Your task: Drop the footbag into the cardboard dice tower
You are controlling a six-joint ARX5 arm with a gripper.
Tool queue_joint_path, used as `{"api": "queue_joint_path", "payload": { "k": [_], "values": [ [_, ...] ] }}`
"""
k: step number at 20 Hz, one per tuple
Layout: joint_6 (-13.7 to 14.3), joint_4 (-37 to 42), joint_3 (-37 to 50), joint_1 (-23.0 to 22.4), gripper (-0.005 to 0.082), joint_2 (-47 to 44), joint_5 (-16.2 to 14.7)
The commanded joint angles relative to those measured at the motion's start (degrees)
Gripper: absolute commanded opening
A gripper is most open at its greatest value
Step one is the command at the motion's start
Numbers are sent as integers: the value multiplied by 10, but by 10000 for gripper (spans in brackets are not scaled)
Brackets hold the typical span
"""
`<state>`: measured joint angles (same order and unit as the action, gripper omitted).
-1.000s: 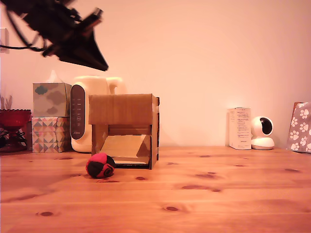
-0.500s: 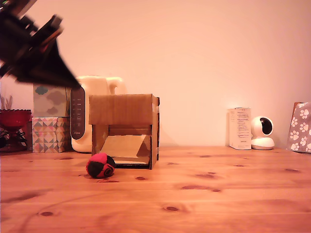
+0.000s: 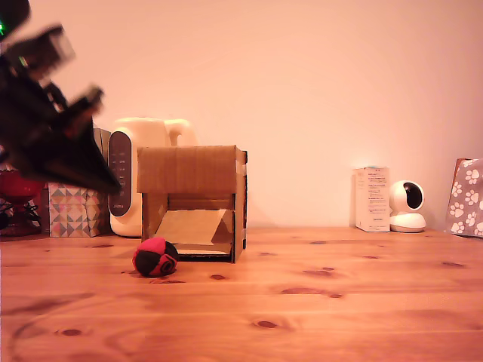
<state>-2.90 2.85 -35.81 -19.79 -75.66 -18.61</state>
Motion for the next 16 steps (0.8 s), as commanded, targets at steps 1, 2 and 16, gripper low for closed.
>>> {"api": "queue_joint_path", "payload": {
  "k": [1, 2, 16],
  "values": [
    [3, 25, 10, -3, 95, -20, -2],
    [2, 39, 10, -2, 291, -31, -3],
    [41, 282, 9, -2, 744, -193, 12]
  ]
}}
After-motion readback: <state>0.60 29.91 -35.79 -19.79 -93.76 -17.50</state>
